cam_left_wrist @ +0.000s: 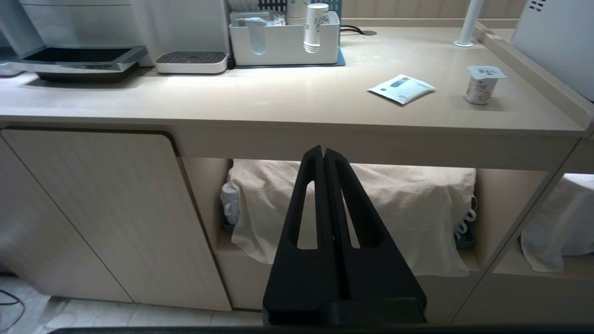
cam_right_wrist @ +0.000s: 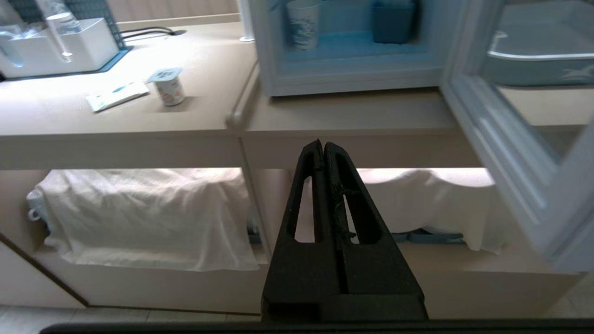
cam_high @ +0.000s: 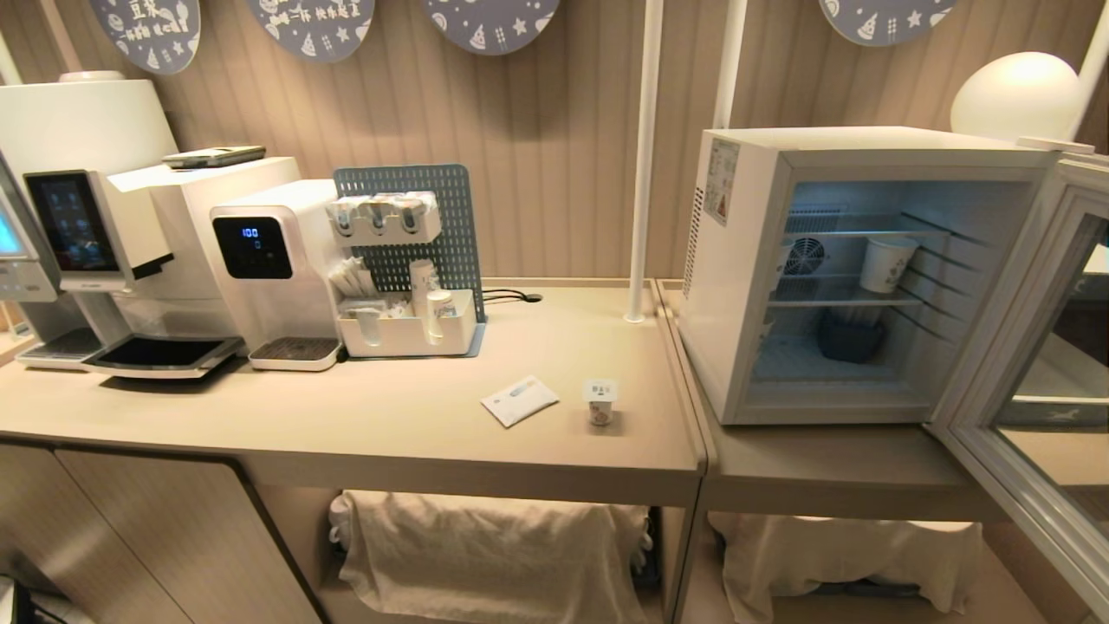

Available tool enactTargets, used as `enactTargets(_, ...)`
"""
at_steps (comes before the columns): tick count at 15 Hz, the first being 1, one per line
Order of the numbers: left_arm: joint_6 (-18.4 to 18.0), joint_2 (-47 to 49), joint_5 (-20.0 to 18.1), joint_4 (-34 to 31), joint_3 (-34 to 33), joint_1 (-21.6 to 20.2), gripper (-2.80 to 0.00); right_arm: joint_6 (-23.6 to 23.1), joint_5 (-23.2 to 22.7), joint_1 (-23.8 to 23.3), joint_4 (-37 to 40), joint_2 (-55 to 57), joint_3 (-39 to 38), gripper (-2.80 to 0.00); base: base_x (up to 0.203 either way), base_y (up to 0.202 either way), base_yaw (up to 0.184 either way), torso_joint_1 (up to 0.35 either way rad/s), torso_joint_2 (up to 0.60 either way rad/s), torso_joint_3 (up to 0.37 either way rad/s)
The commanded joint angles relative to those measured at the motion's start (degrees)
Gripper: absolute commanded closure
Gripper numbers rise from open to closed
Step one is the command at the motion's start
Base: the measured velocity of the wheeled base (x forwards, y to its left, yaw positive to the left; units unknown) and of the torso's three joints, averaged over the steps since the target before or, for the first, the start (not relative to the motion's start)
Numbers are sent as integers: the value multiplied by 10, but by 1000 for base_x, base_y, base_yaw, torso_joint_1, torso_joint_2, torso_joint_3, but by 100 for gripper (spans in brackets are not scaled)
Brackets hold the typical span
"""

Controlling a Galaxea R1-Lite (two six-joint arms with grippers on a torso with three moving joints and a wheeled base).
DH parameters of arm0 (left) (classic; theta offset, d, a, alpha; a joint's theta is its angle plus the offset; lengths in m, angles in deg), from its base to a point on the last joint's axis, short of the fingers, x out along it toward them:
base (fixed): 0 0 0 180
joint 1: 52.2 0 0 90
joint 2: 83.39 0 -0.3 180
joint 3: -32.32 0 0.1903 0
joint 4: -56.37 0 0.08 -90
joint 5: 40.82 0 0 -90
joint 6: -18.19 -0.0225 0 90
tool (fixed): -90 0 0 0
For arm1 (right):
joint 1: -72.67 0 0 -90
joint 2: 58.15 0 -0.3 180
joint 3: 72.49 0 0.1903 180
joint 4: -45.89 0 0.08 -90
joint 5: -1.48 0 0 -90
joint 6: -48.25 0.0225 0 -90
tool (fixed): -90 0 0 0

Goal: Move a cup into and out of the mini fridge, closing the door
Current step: Close the freezer door

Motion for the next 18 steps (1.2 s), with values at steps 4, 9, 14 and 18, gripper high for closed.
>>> enactTargets(4, 0, 1, 0, 0, 0, 0, 0, 0, 0, -1, 0, 3, 0, 0, 0, -194, -1, 3, 1, 5)
enactTargets(9, 0, 1, 0, -1, 0, 0, 0, 0, 0, 0, 0, 3, 0, 0, 0, -194, 0, 3, 4, 1)
enactTargets(14, 0, 1, 0, 0, 0, 0, 0, 0, 0, -1, 0, 4, 0, 0, 0, -196, 1, 4, 5, 3)
enactTargets(18, 0, 1, 0, 0, 0, 0, 0, 0, 0, -1, 0, 4, 0, 0, 0, -192, -2, 3, 1, 1)
